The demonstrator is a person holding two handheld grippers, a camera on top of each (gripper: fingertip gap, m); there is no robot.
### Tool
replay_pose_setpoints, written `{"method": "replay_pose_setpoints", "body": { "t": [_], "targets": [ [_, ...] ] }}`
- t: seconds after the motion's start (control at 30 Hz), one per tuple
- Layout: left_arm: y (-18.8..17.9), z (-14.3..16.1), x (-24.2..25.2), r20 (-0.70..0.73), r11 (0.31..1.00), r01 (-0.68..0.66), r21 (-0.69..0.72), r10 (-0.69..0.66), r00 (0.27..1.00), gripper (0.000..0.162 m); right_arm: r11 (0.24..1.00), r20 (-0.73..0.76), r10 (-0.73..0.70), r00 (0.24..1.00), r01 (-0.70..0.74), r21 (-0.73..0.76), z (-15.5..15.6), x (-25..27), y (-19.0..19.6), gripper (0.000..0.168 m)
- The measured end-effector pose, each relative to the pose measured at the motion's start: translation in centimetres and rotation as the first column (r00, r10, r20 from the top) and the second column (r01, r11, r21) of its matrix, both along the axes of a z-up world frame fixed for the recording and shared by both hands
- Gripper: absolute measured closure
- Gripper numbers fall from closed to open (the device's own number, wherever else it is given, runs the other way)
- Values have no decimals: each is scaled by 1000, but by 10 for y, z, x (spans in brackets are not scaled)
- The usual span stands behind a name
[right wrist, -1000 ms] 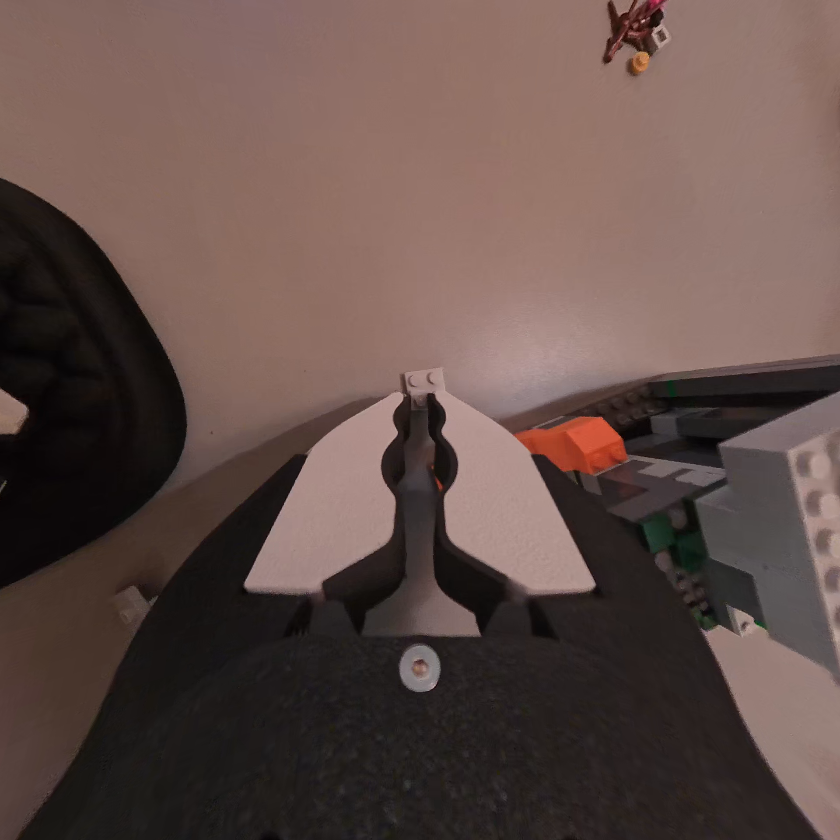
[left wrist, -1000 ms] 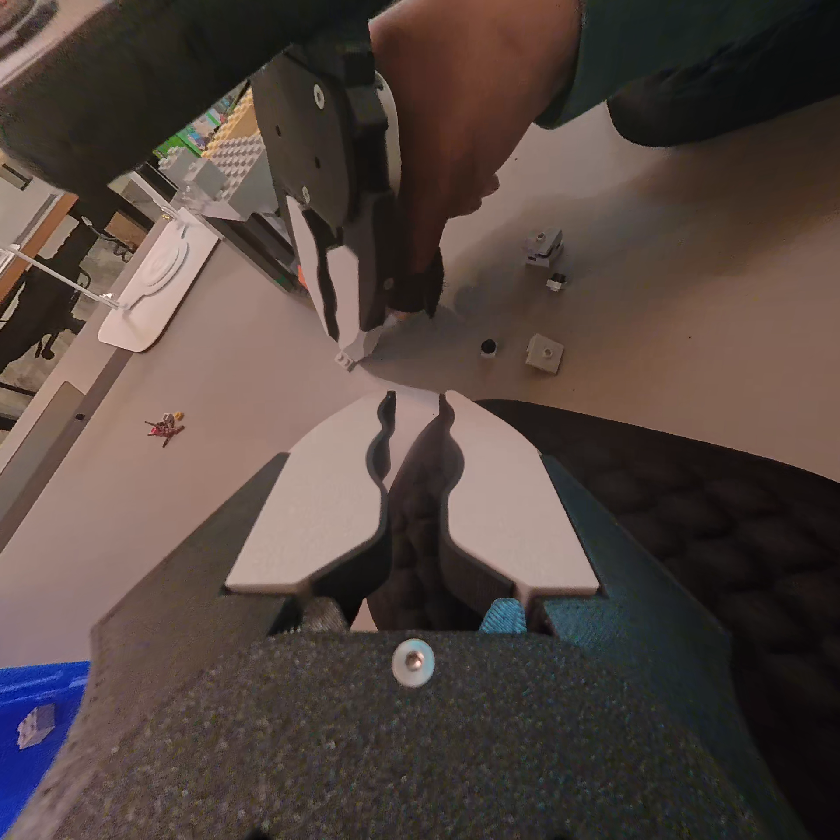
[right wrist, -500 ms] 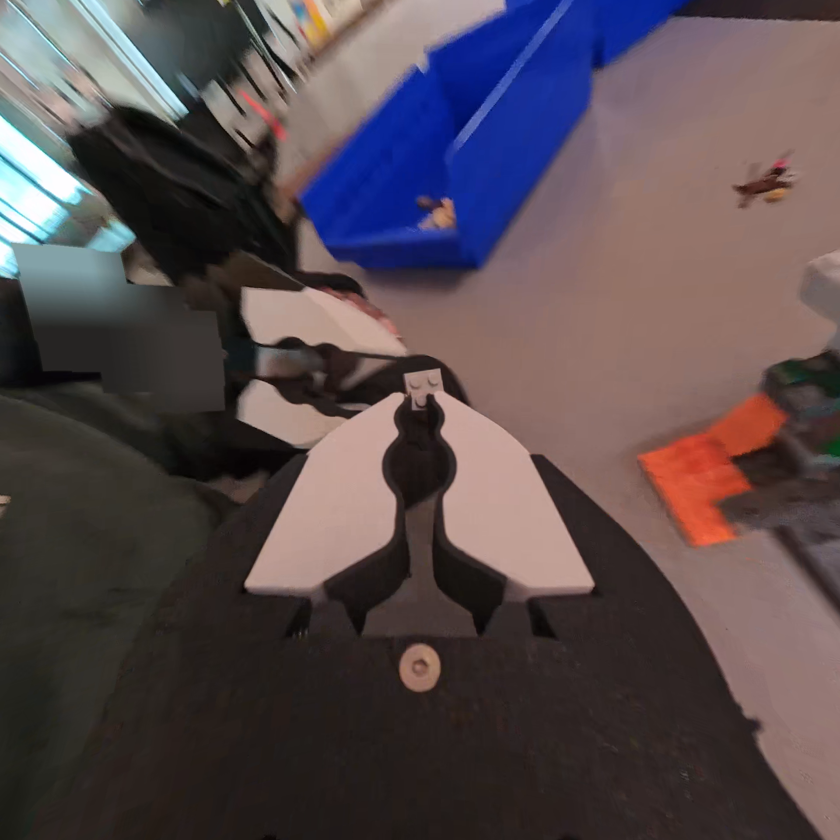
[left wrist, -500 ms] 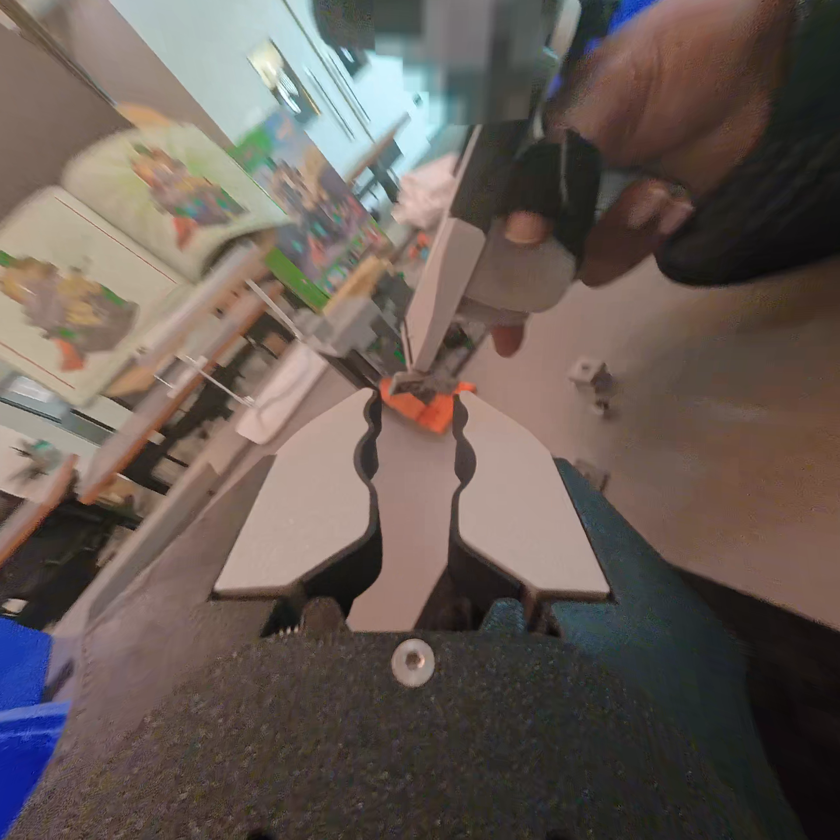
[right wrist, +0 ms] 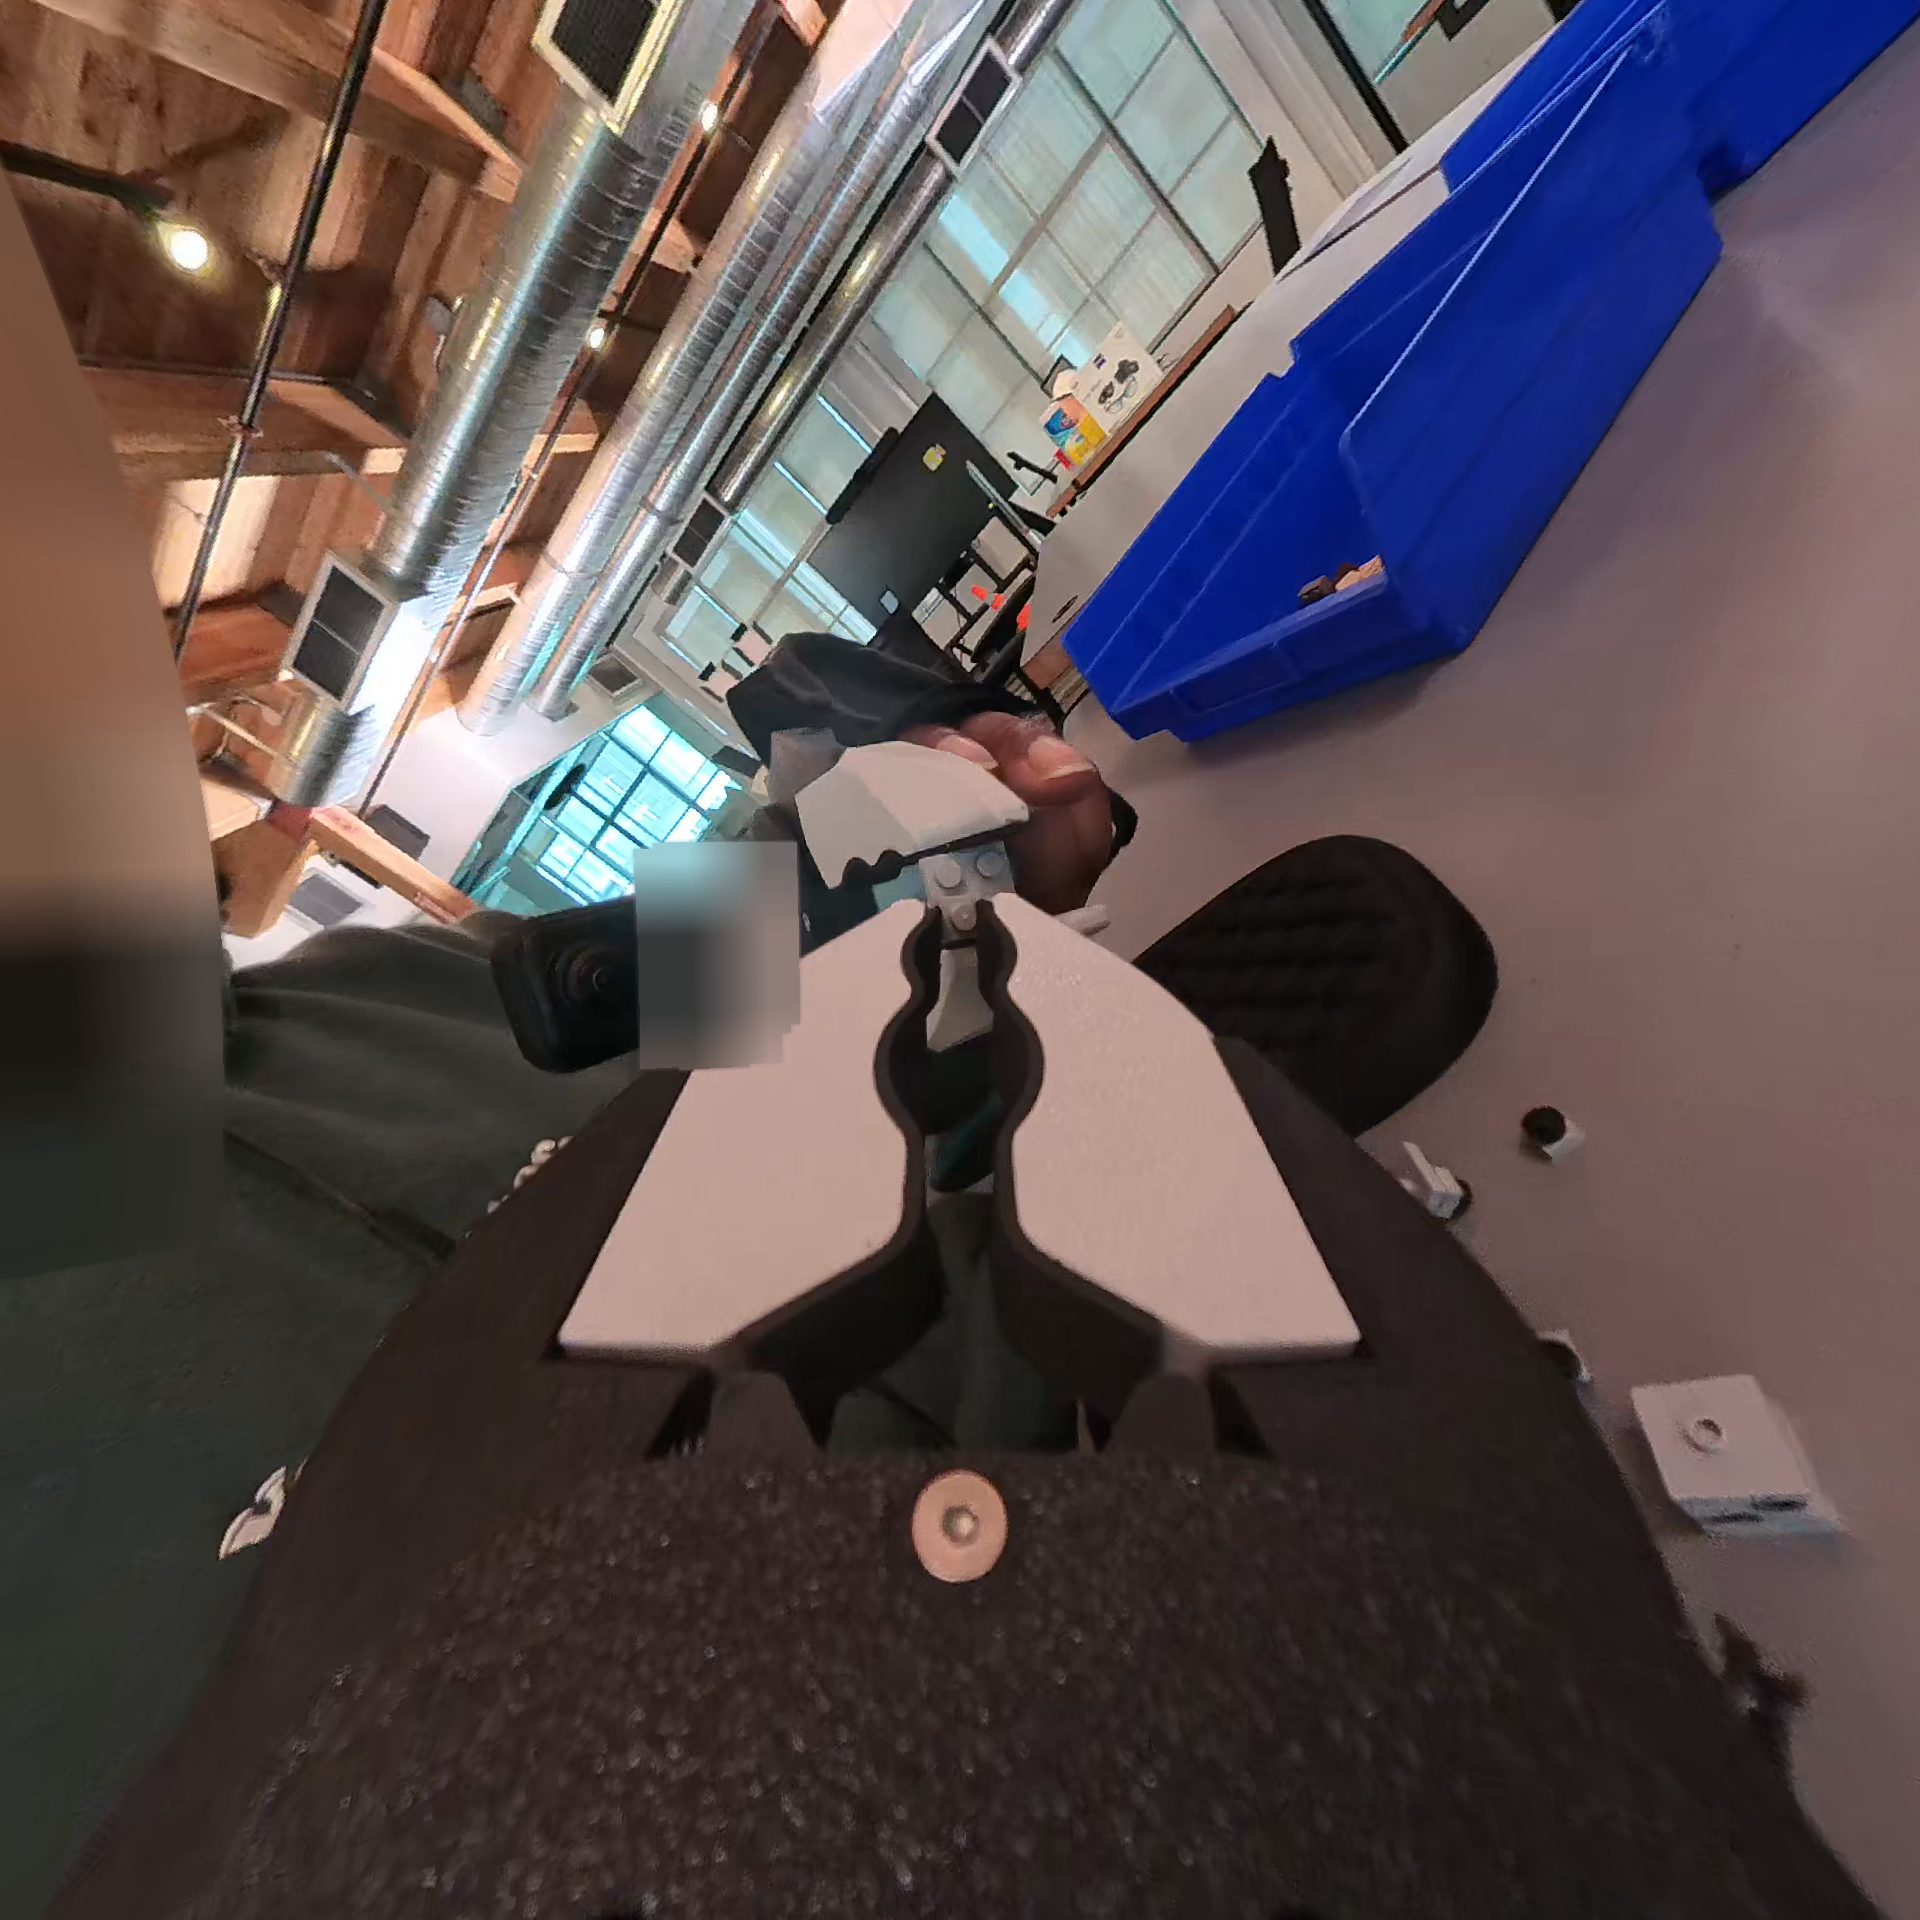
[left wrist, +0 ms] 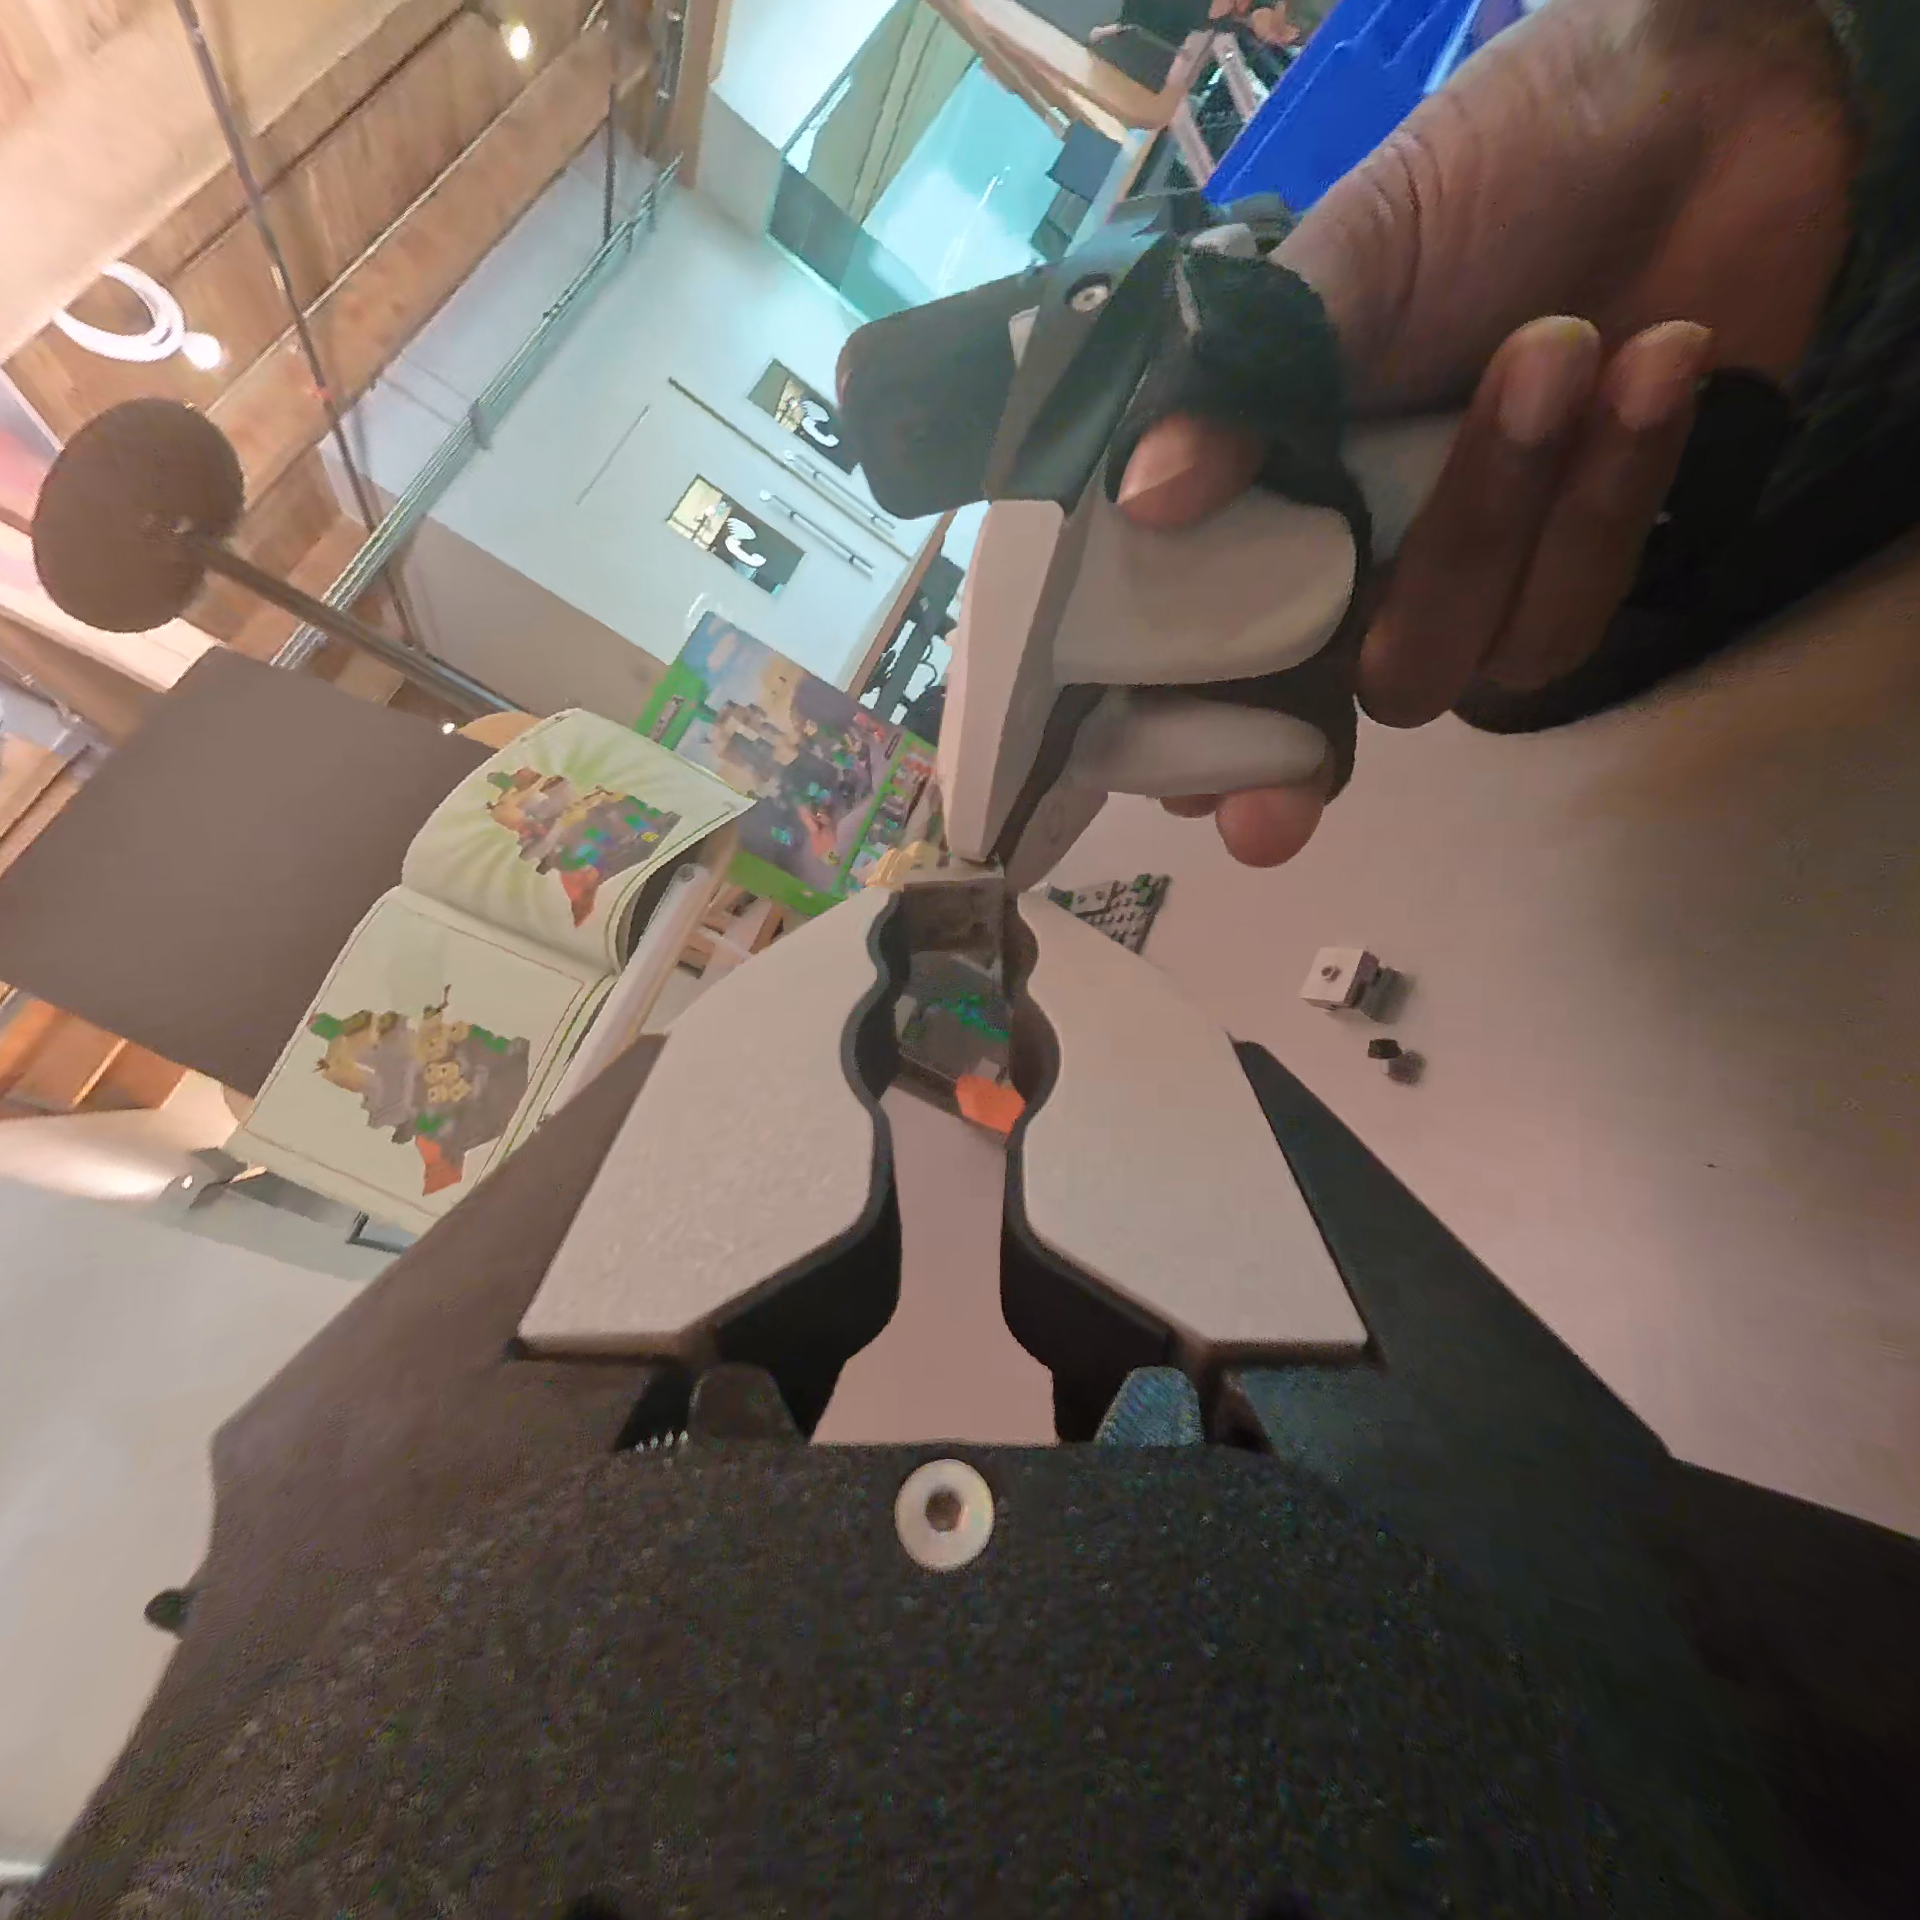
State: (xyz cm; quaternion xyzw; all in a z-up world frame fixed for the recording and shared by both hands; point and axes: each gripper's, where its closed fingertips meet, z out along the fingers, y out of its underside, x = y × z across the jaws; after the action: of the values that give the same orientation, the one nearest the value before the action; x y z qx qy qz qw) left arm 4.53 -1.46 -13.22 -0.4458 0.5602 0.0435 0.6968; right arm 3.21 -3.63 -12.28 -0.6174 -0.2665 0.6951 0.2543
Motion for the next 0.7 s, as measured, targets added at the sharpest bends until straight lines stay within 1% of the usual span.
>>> {"method": "replay_pose_setpoints", "body": {
  "t": [0.17, 0.23, 0.33, 0.4, 0.47, 0.53, 0.57, 0.6, 0.63, 0.67, 0.7],
  "targets": [
    [-6, -4, 7, -72, 999, 41, 0, -41, 997, 146, 997, 30, 46, 998, -48, 60, -2, 5, -9, 159],
    [-6, -5, 10, -110, 999, 48, -3, -48, 993, 146, 993, 70, 48, 996, -55, 105, -5, 7, -8, 160],
    [-4, -9, 13, -201, 1000, 23, 17, -19, 979, 146, 979, 142, 32, 989, -59, 193, -10, 10, -6, 161],
    [1, -12, 14, -243, 1000, -18, 10, 20, 970, 146, 963, 170, -30, 985, -17, 270, -13, 12, -1, 162],
    [9, -12, 14, -244, 997, -83, -4, 80, 967, 145, 952, 148, -122, 982, 73, 298, -14, 13, 7, 162],
    [16, -13, 16, -185, 984, -145, -99, 125, 975, 145, 936, 88, -217, 972, 182, 301, -13, 16, 15, 162],
    [18, -13, 18, -129, 971, -159, -179, 137, 982, 145, 921, 57, -264, 963, 234, 313, -12, 19, 18, 162],
    [18, -14, 20, -53, 945, -147, -292, 137, 989, 145, 897, 32, -310, 950, 281, 342, -10, 22, 19, 163],
    [16, -14, 25, 26, 911, -101, -400, 122, 992, 145, 865, 5, -354, 935, 326, 381, -7, 27, 20, 163],
    [11, -13, 31, 114, 866, -22, -499, 91, 989, 145, 845, -18, -381, 924, 356, 400, -4, 31, 20, 168],
    [8, -13, 36, 168, 822, 29, -569, 82, 982, 145, 835, -23, -390, 920, 364, 412, -2, 34, 19, 168]
  ]
}}
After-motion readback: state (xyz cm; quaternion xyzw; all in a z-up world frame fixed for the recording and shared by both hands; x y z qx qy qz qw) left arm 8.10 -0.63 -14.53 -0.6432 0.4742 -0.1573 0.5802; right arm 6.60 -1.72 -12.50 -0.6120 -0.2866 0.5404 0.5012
